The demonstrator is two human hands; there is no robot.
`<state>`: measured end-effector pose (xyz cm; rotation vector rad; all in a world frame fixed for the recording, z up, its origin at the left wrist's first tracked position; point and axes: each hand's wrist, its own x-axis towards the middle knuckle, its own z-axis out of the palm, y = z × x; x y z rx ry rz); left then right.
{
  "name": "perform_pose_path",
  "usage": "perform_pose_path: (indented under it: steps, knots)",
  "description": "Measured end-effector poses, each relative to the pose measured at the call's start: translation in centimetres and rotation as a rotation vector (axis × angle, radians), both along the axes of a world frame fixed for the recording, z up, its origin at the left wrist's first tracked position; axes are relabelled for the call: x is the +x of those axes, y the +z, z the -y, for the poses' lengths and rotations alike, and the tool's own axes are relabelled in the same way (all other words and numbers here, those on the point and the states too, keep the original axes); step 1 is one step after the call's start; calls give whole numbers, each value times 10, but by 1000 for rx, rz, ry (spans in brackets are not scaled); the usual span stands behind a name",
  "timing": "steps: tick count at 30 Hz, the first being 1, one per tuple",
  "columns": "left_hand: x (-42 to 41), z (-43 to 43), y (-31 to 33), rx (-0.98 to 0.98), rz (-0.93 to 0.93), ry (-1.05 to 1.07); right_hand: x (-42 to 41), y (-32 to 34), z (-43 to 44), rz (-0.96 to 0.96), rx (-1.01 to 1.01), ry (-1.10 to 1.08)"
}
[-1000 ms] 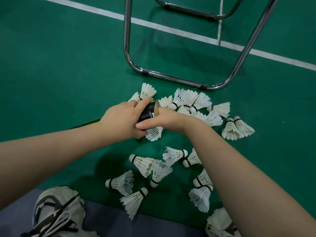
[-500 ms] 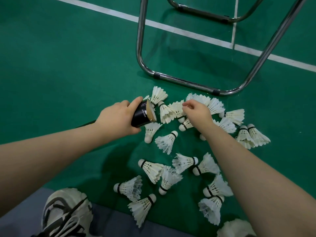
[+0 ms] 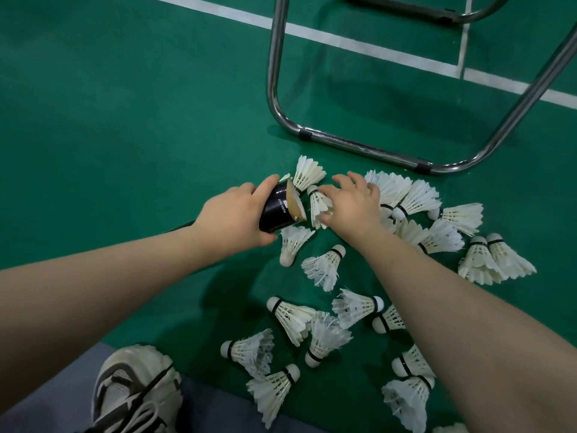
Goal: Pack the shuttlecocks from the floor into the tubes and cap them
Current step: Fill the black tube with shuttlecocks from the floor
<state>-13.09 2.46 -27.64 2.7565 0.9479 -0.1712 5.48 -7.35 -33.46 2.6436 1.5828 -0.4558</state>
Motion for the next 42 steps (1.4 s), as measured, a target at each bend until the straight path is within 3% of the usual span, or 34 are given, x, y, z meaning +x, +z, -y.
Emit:
perform_pose_path:
  steps: [2, 5, 9, 13, 20, 25, 28, 32, 37, 42]
  knots:
    - [2, 0, 0, 0, 1, -7, 0, -3, -1, 19, 34, -14]
    - [5, -3, 1, 5, 12, -4, 1, 3, -1, -29, 290, -148]
    - [6, -3, 2, 6, 12, 8, 9, 39, 3, -652, 639, -517]
    - [5, 6, 0, -10, -13, -15, 14, 71, 15, -913, 571, -508]
    - [17, 28, 12, -9, 70, -68, 0, 90, 32, -830, 309, -273]
    - [26, 44, 25, 4, 134, -117, -9, 80, 38, -840, 381, -370]
    - [29, 53, 29, 7, 123, -143, -9, 83, 44, -894, 316, -370]
    - [30, 67, 28, 61, 107, -225, -8, 81, 47, -786, 130, -308]
    - [30, 73, 27, 97, 87, -235, -22, 64, 44, -879, 196, -453]
    - [27, 73, 25, 90, 64, -244, -27, 54, 42, -759, 115, -377]
